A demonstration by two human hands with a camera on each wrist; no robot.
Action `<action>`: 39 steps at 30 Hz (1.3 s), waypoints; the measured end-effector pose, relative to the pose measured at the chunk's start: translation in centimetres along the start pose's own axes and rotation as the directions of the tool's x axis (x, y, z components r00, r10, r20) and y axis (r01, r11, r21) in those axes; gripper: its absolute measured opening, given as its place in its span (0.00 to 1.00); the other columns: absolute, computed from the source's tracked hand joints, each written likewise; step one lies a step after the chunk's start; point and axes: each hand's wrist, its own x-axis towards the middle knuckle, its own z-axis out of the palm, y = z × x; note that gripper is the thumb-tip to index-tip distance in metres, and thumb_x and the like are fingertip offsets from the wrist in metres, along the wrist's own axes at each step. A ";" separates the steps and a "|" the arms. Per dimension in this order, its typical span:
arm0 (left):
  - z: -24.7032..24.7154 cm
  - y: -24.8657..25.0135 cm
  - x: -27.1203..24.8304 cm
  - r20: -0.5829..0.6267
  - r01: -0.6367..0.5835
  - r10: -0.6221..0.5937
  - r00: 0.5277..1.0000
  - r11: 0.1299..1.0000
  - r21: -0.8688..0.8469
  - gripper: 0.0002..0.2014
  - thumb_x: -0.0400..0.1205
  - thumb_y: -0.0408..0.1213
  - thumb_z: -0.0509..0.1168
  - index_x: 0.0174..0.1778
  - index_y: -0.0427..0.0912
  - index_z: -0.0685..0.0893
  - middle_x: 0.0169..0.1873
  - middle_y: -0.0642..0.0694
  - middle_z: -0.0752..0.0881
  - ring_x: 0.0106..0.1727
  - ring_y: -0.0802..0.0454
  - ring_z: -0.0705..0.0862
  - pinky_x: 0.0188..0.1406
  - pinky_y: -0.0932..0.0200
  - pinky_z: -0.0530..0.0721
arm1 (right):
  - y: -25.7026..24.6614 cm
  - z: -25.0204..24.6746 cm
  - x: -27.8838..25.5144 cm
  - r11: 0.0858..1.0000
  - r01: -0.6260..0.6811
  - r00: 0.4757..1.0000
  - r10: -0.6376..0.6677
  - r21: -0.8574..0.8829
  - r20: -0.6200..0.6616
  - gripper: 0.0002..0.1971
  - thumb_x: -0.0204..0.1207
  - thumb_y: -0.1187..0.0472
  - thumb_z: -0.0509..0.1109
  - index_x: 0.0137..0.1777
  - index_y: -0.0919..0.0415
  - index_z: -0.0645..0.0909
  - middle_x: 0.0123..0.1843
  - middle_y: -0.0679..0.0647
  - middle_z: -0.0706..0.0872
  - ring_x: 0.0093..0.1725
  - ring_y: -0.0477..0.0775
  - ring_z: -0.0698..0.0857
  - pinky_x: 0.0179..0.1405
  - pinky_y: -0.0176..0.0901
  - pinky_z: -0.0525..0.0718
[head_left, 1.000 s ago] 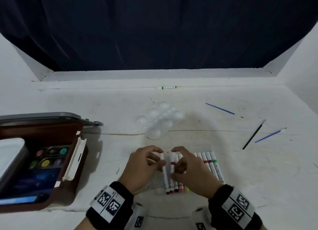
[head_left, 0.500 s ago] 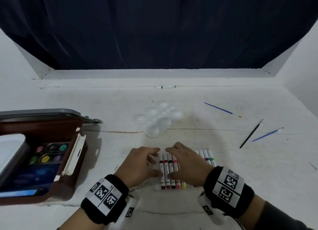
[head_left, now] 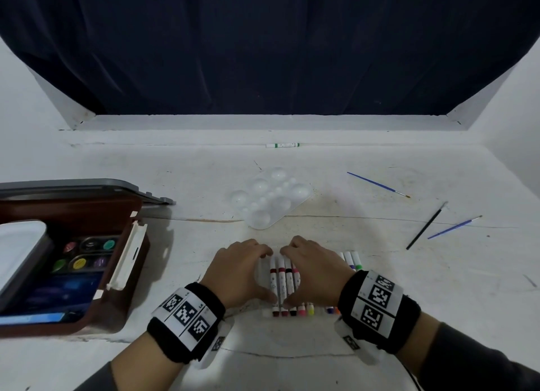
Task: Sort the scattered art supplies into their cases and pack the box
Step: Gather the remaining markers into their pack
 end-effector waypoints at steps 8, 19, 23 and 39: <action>-0.2 0.4 0.4 -0.003 0.036 -0.036 0.999 0.998 0.053 0.42 0.60 0.66 0.79 0.71 0.58 0.77 0.62 0.58 0.80 0.63 0.53 0.77 0.61 0.51 0.72 | -0.2 -0.9 0.6 0.993 -0.019 0.999 0.024 -0.113 0.046 0.41 0.56 0.32 0.81 0.66 0.52 0.75 0.58 0.49 0.73 0.57 0.55 0.77 0.57 0.57 0.78; -0.8 0.5 0.7 0.051 0.019 -0.022 0.998 0.998 0.055 0.41 0.58 0.67 0.80 0.67 0.58 0.82 0.61 0.56 0.82 0.62 0.52 0.79 0.62 0.49 0.76 | 0.0 -2.0 1.4 0.978 0.038 0.994 -0.015 -0.207 0.111 0.36 0.55 0.28 0.79 0.58 0.49 0.80 0.51 0.47 0.76 0.51 0.52 0.78 0.52 0.55 0.73; -0.9 0.1 0.6 0.085 -0.015 0.016 0.996 1.000 -0.018 0.28 0.65 0.57 0.80 0.60 0.54 0.86 0.58 0.56 0.82 0.58 0.53 0.80 0.58 0.51 0.78 | 1.7 -2.2 1.8 0.998 0.044 0.999 -0.043 -0.034 0.028 0.30 0.68 0.35 0.75 0.68 0.47 0.78 0.57 0.45 0.80 0.56 0.49 0.80 0.56 0.51 0.77; -8.9 -2.0 18.6 -0.310 -0.054 -0.086 0.947 0.908 -0.416 0.10 0.83 0.43 0.70 0.59 0.51 0.84 0.54 0.51 0.84 0.53 0.53 0.81 0.52 0.65 0.75 | 14.5 -6.9 10.9 0.863 -0.203 0.922 0.327 0.463 -0.206 0.29 0.80 0.37 0.65 0.75 0.53 0.74 0.75 0.48 0.78 0.67 0.51 0.80 0.63 0.38 0.72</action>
